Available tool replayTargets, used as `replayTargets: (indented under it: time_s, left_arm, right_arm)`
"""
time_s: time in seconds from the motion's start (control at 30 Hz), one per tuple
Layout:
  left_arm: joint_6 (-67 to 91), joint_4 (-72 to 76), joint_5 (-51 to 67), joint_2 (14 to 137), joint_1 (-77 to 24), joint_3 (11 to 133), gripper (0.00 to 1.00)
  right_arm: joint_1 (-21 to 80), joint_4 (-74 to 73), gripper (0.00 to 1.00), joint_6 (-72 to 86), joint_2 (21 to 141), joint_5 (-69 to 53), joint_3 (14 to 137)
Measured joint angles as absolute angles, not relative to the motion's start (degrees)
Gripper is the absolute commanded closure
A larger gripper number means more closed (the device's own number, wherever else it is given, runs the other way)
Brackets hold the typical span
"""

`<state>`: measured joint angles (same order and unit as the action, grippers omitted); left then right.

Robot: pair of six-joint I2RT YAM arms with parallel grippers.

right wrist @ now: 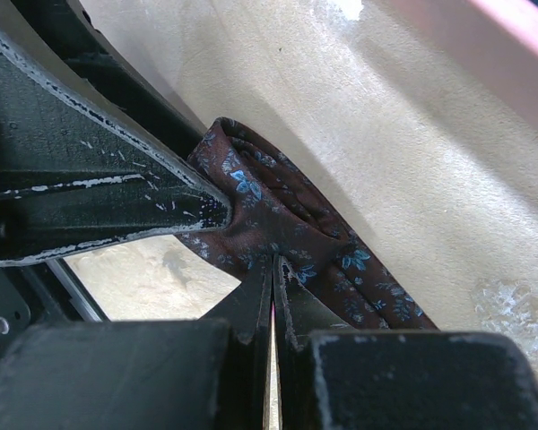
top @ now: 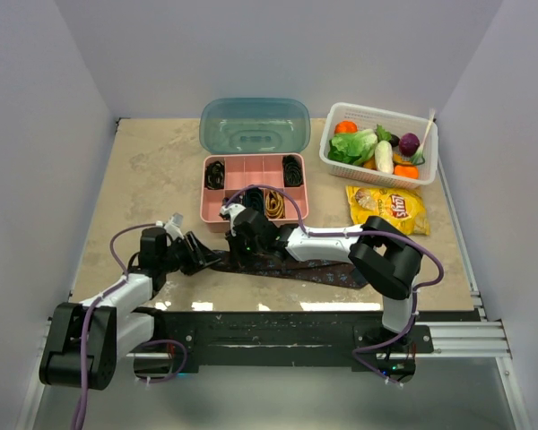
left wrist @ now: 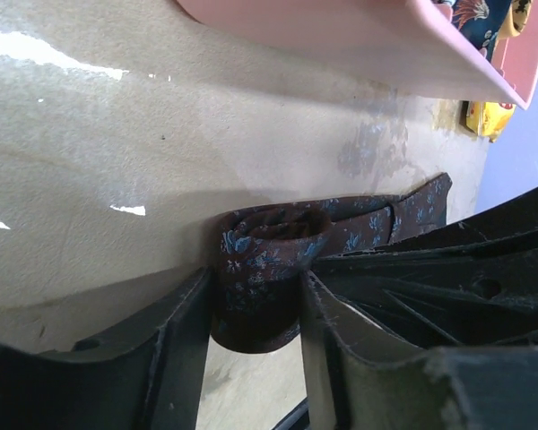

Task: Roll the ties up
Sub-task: Roll the tie at the center of the board.

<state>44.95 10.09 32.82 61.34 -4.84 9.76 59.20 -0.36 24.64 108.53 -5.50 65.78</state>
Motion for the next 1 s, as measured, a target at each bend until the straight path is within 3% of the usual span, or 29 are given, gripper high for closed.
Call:
replayTargets:
  time_s: [0.3, 0.5, 1.0]
  left_arm:
    - [45.5, 12.93, 34.28, 61.93, -5.04, 9.47, 0.87]
    - [44.88, 11.81, 34.2, 61.78, -5.04, 9.89, 0.99]
    - [40.64, -1.23, 29.12, 56.95, -5.56, 16.84, 1.0]
  right_arm:
    - [59.2, -0.38, 1.0, 24.64, 108.53, -5.5, 65.78]
    - [59.2, -0.4, 1.0, 24.62, 108.53, -5.52, 65.78]
    - [59.2, -2.59, 1.0, 24.6, 108.75, -4.75, 65.65]
